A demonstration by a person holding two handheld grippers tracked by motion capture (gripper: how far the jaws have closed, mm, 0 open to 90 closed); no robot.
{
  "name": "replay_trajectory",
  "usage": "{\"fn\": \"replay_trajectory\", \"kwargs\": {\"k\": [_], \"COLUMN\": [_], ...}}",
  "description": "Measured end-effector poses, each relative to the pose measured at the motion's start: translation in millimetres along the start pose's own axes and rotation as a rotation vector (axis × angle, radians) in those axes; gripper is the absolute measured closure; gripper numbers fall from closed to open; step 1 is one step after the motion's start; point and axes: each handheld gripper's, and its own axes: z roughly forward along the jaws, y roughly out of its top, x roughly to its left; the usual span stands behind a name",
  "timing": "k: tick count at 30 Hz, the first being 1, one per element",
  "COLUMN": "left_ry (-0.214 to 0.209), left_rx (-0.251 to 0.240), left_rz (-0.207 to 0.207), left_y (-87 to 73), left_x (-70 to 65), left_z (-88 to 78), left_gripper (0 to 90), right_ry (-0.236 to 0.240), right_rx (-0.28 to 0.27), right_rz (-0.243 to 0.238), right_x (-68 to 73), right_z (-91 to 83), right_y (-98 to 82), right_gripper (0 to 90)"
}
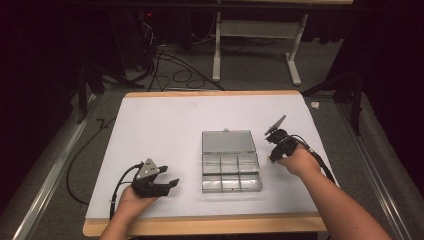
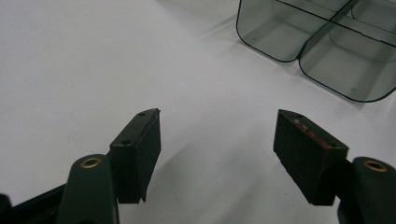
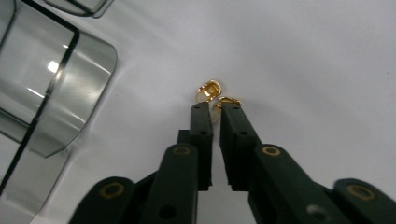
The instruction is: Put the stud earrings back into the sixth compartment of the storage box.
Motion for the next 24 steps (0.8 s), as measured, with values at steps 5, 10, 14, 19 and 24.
{"fn": "replay_trajectory", "kwargs": {"k": [5,10,14,19,24], "left_ry": [-0.001,-0.002,-0.001,-0.001,0.002], "left_rx": [-0.001,0.003,0.004,0.003,-0.001], "left_rz": [-0.001,0.005,0.003,0.003,0.001], "left_y": [0.0,0.2,0.2,0.2,0.0], "left_x": [0.1,0.4,0.4,0.3,0.0], "left_z": [0.2,0.0,0.0,0.0,0.0], "left_gripper": [32.7,32.7,32.7,32.7,32.6], "right_ry": [0.006,0.025,0.047,0.061,0.075], "right_rx": [-0.009,-0.016,-0.016,-0.017,-0.018], "right_rz": [0.002,0.004,0.003,-0.010,-0.019], "right_x": [-0.5,-1.7,1.9,7.4,12.4], "right_z": [-3.2,-9.7,-17.2,-22.4,-28.0], "right_y": [-0.8,-5.9,-12.3,-17.9,-25.2], "right_gripper": [88.8,88.7,88.8,88.8,88.7]}}
